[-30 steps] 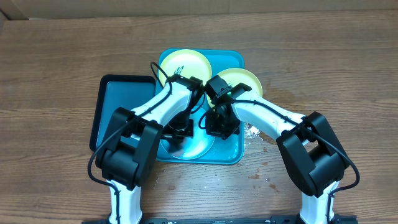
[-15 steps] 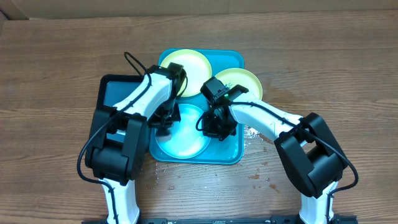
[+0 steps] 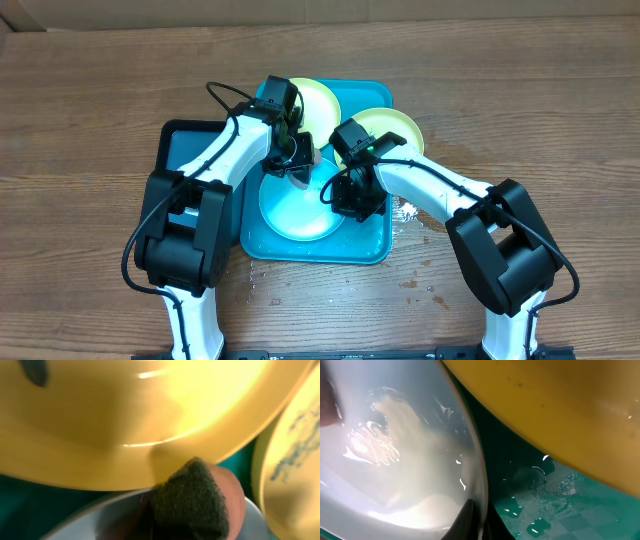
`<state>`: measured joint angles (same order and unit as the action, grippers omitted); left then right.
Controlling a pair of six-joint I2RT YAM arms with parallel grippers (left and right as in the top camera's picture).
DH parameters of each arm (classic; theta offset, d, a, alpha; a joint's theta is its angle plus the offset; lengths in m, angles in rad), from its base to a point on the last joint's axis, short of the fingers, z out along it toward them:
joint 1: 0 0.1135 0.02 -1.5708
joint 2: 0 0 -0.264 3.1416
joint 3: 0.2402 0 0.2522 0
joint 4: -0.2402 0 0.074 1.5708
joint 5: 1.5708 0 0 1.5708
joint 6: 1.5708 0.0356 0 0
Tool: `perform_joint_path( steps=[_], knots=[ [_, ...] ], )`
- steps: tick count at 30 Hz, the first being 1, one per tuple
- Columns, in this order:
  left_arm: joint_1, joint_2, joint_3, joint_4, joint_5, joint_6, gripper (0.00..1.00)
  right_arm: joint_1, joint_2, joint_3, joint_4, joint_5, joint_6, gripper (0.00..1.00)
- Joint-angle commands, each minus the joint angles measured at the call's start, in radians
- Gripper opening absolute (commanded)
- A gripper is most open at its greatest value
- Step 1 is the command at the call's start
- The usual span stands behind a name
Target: Clean dirty plates on tray and stack at the side
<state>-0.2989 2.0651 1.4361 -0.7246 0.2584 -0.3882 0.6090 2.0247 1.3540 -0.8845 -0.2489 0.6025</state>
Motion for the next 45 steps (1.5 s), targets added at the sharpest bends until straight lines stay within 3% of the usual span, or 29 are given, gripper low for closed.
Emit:
perform_joint_path(
  steps=[1, 7, 11, 15, 21, 25, 28, 29, 30, 31, 37, 41, 45],
  knots=[
    [0.020, 0.010, 0.033, -0.047, 0.082, 0.060, 0.04, 0.014, 0.019, -0.013, -0.018, 0.050, -0.038, 0.04],
    [0.124, -0.128, 0.103, -0.216, 0.043, 0.086, 0.04, 0.014, 0.019, -0.013, -0.018, 0.051, -0.038, 0.04],
    [0.236, -0.287, 0.109, -0.314, -0.122, 0.084, 0.04, 0.014, 0.019, -0.013, -0.018, 0.051, -0.038, 0.04],
    [0.296, -0.315, 0.102, -0.395, -0.251, 0.050, 0.04, 0.014, 0.019, -0.013, -0.007, 0.050, -0.038, 0.04],
    [0.312, -0.241, -0.066, -0.298, -0.351, 0.018, 0.05, 0.014, 0.019, -0.013, -0.004, 0.050, -0.038, 0.04],
    [0.313, -0.151, -0.122, -0.240, -0.351, 0.018, 0.24, 0.014, 0.019, -0.013, -0.018, 0.051, -0.039, 0.04],
    [0.316, -0.122, -0.116, -0.254, -0.335, 0.018, 0.49, 0.014, 0.019, -0.013, -0.027, 0.050, -0.043, 0.04],
    [0.319, -0.124, -0.112, -0.262, -0.325, 0.018, 0.73, 0.014, 0.019, -0.013, -0.028, 0.050, -0.054, 0.04],
    [0.325, -0.134, -0.103, -0.278, -0.311, 0.019, 0.91, 0.013, 0.019, -0.013, -0.028, 0.051, -0.061, 0.04],
    [0.332, -0.146, -0.087, -0.302, -0.308, 0.018, 0.99, 0.013, 0.019, -0.013, -0.030, 0.050, -0.061, 0.04],
    [0.375, -0.296, 0.055, -0.454, -0.297, 0.027, 1.00, -0.005, 0.002, 0.109, -0.130, 0.071, -0.117, 0.04],
    [0.410, -0.433, 0.174, -0.522, -0.232, 0.038, 1.00, 0.016, -0.011, 0.375, -0.277, 0.222, -0.245, 0.04],
    [0.424, -0.559, 0.277, -0.567, -0.172, 0.076, 1.00, 0.075, -0.011, 0.612, -0.305, 0.353, -0.352, 0.04]
  ],
)
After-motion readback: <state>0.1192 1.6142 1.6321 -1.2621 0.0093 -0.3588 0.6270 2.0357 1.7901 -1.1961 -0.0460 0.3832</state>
